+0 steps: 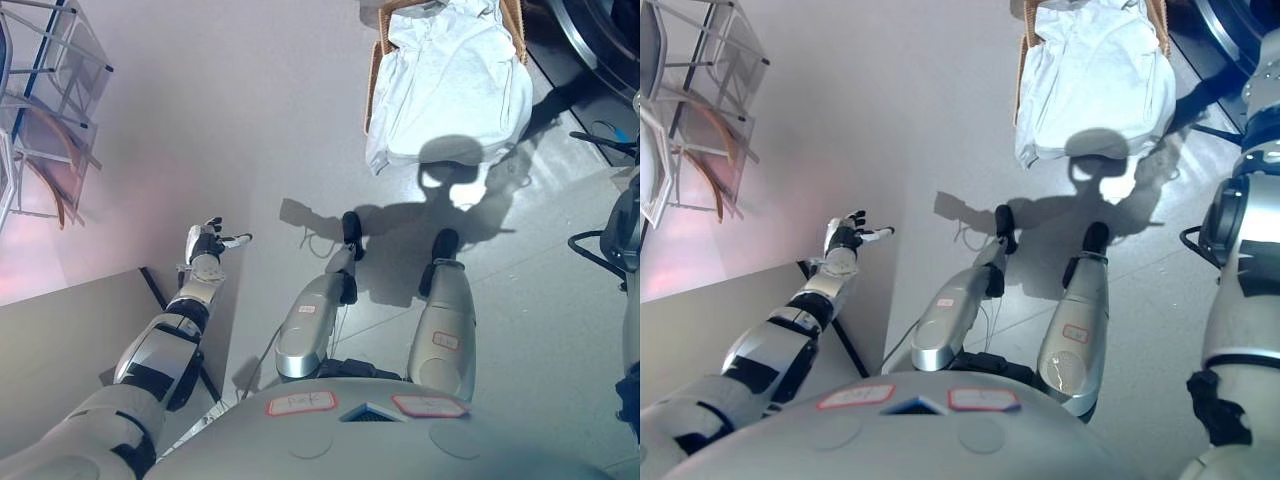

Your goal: Put the clothes in the basket into the washing machine.

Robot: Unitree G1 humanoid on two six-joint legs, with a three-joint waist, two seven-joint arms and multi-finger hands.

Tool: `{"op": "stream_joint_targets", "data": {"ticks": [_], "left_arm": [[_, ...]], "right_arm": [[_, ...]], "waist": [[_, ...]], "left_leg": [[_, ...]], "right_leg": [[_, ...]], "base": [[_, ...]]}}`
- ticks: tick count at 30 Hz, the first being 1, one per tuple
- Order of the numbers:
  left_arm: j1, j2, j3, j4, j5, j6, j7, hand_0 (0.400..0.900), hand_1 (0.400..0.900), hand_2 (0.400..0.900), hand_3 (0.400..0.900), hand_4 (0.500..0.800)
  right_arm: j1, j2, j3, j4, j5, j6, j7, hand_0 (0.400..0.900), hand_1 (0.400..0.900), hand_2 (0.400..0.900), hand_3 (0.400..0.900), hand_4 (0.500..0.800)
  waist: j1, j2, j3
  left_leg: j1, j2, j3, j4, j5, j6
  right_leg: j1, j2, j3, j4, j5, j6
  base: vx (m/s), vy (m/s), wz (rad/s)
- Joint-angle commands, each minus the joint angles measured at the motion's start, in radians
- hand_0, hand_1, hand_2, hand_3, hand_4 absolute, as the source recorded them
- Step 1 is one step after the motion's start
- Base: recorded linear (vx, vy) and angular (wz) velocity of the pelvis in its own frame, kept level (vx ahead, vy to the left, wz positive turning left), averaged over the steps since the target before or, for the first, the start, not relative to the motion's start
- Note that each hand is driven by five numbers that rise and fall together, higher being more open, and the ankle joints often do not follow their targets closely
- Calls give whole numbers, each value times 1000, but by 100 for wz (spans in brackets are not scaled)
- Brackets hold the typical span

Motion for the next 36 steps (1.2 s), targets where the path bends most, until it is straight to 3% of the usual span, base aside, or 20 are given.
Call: {"op": "stream_joint_targets", "data": {"ticks": [1, 4, 8, 11, 17, 20, 30, 36], "left_arm": [[-17, 25, 20, 88, -1, -10, 42, 900, 900, 900, 900, 800], [-14, 22, 26, 88, -3, -10, 41, 900, 900, 900, 900, 800], [-48, 22, 33, 93, -4, -11, 19, 900, 900, 900, 900, 800], [-90, -3, 24, 109, -1, -2, 0, 900, 900, 900, 900, 800], [-115, -63, 31, 125, 1, 24, -17, 900, 900, 900, 900, 800], [-94, -69, 51, 121, 4, 23, -34, 900, 900, 900, 900, 800], [93, -25, 119, 98, 60, 15, -144, 900, 900, 900, 900, 800], [181, -33, 108, 109, 145, 20, -209, 900, 900, 900, 900, 800]], "right_arm": [[-48, -36, 97, -71, -38, -80, 18, 900, 900, 900, 900, 800], [-26, -16, 110, -40, -50, -52, 40, 900, 900, 900, 900, 800], [22, 7, 216, 56, -218, 90, 141, 900, 900, 900, 900, 800], [135, 76, 243, 74, -332, 147, 176, 900, 900, 900, 900, 800], [455, 256, 172, 99, -453, 178, 193, 900, 900, 900, 900, 800], [623, 307, 137, 117, -499, 183, 201, 900, 900, 900, 900, 800], [1061, 387, 101, 214, -754, 225, 307, 900, 900, 900, 900, 800], [1146, 406, 124, 194, -850, 225, 366, 900, 900, 900, 900, 800]], "waist": [[-7, -43, -51], [-11, -47, -46], [-29, -71, -38], [-51, -94, -43], [-94, -137, -56], [-116, -166, -63], [-157, -273, -128], [-173, -319, -177]], "left_leg": [[79, 20, -13, -45, -55, -96], [86, 20, -10, -45, -56, -96], [100, 21, -4, -43, -64, -89], [120, 22, -2, -39, -77, -81], [177, 16, -5, -34, -110, -63], [208, 15, -6, -31, -130, -56], [326, 10, 0, -13, -182, -30], [420, 2, 23, -45, -211, -15]], "right_leg": [[162, 33, 40, -283, 135, 73], [162, 33, 40, -277, 136, 70], [167, 40, 45, -280, 147, 66], [189, 43, 52, -288, 150, 63], [273, 42, 52, -348, 174, 66], [319, 36, 48, -376, 181, 75], [455, 16, 41, -455, 242, 108], [530, 11, 54, -517, 279, 136]], "base": [[5, 16, -4], [-1, 16, -6], [-14, 1, -13], [19, -14, -11], [25, -2, -6], [0, 0, 0], [-19, 9, -4], [-19, 27, -15]]}}
